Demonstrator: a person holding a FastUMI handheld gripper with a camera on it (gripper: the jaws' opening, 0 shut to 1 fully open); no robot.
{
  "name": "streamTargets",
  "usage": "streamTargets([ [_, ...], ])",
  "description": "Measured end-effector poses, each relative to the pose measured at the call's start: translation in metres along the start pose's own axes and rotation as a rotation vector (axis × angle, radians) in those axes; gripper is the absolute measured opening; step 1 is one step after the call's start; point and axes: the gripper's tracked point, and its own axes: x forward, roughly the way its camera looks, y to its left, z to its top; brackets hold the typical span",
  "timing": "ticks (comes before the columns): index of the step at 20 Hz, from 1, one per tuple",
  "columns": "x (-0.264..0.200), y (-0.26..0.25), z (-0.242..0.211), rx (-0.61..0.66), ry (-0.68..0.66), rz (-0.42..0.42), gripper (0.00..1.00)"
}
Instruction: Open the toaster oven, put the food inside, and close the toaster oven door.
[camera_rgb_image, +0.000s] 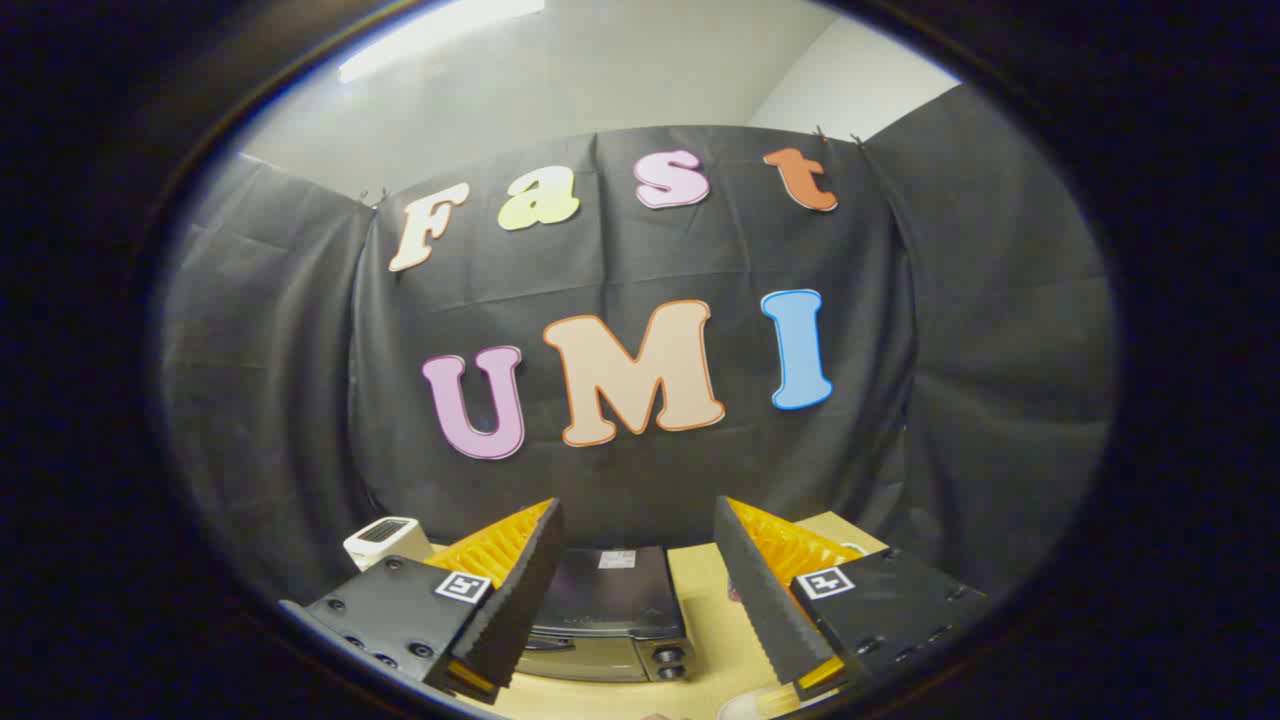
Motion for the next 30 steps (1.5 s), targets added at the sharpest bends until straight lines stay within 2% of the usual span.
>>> streamTargets([
  [7,-0.01,0.036,-0.014,0.013,0.026,0.024,0.95],
  [18,-0.007,0.063,-0.044,0.01,0.043,0.0,0.95],
  [25,0.009,0.099,-0.099,0.012,0.103,0.054,0.95],
  [30,0.026,0.106,-0.156,0.023,0.16,0.032,0.95],
])
